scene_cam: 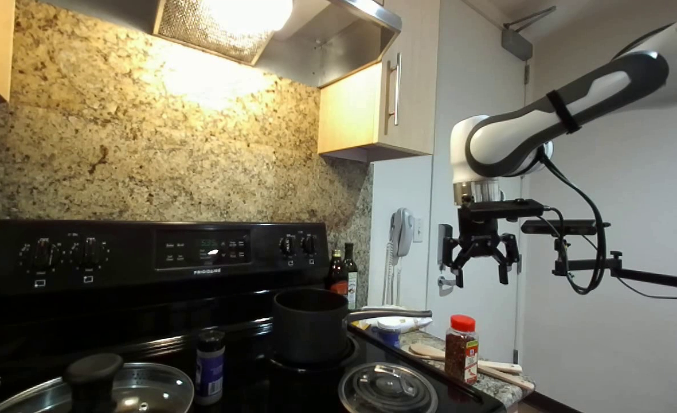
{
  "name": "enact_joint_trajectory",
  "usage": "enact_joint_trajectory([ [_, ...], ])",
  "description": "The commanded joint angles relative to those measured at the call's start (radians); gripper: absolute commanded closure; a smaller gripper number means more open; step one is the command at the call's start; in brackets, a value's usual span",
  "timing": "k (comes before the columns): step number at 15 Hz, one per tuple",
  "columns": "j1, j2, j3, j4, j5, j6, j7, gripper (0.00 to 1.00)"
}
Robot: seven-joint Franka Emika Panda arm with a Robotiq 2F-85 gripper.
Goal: Put the jar in the black pot on the stove
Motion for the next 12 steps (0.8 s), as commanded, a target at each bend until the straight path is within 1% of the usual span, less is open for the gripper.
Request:
enact_joint_trajectory([
  [1,0.011,0.000,-0.010,0.002,-0.003,-0.002,0.003,0.00],
  [4,0.011,0.000,-0.010,0.002,-0.003,-0.002,0.003,0.00],
  [7,0.006,0.034,-0.044,0.039,0.028,0.019,-0.034,0.00],
  [10,0.007,0.088,-0.100,0.067,0.061,0.037,-0.133,0.00],
  [12,0.013,0.136,-0.136,0.096,0.107,0.030,-0.246,0.00],
])
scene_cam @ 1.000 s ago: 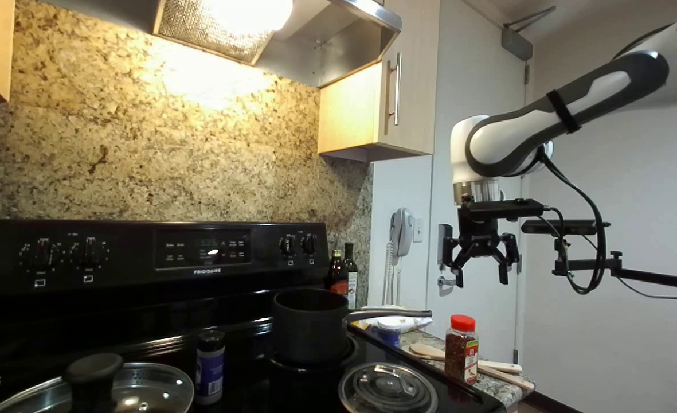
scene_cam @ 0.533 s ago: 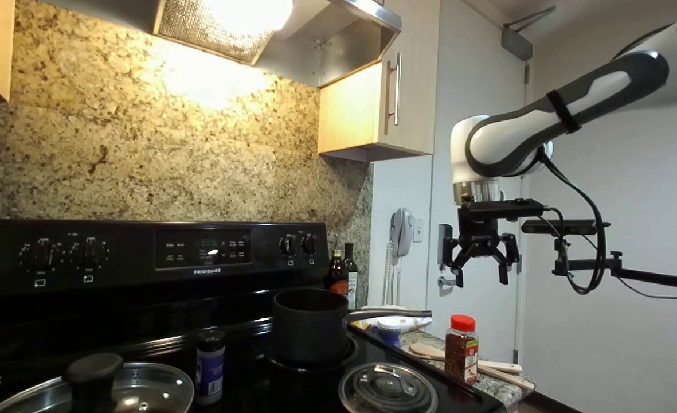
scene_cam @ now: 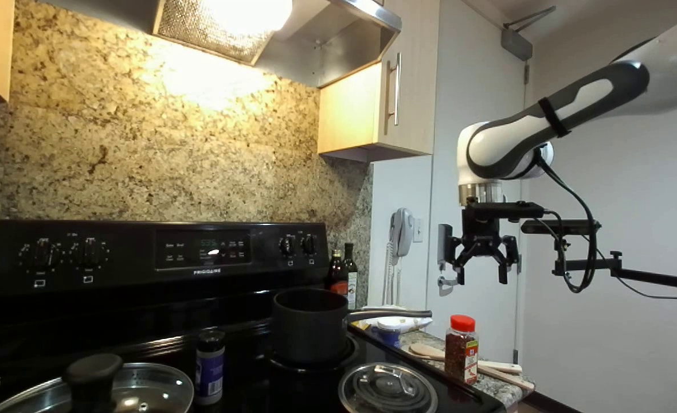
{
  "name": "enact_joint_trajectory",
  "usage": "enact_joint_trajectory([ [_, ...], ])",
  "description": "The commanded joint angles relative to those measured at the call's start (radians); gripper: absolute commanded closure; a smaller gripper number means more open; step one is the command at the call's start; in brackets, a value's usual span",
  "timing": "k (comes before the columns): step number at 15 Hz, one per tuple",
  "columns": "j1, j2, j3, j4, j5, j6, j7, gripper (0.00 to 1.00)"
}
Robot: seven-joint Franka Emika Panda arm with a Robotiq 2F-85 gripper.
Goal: Put the jar in the black pot on the stove
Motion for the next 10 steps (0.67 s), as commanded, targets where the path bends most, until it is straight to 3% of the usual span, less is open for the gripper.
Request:
enact_joint_trajectory([
  [1,0.015,0.109,-0.061,0.067,0.094,0.005,-0.198,0.00],
  [3,0.016,0.151,-0.078,0.098,0.118,-0.014,-0.297,0.00],
  [10,0.015,0.239,-0.091,0.172,0.131,-0.032,-0.454,0.00],
])
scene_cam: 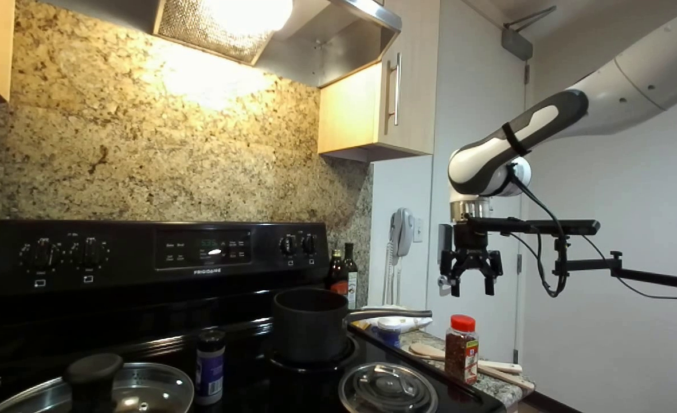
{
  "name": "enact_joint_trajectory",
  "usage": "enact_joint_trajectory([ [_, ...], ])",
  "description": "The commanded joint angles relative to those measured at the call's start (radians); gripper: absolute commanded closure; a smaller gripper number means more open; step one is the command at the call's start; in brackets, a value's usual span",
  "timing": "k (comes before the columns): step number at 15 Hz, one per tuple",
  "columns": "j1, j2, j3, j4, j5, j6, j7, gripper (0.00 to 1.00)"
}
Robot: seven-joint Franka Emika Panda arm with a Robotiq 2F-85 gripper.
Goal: Put the jar in the black pot on the stove
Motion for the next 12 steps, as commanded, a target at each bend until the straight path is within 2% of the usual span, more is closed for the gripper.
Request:
enact_joint_trajectory([
  [1,0.013,0.048,-0.015,0.057,0.036,-0.043,-0.111,0.00],
  [6,0.011,0.075,-0.016,0.085,0.070,-0.085,-0.170,0.00],
  [12,0.007,0.086,-0.021,0.100,0.082,-0.124,-0.138,0.00],
])
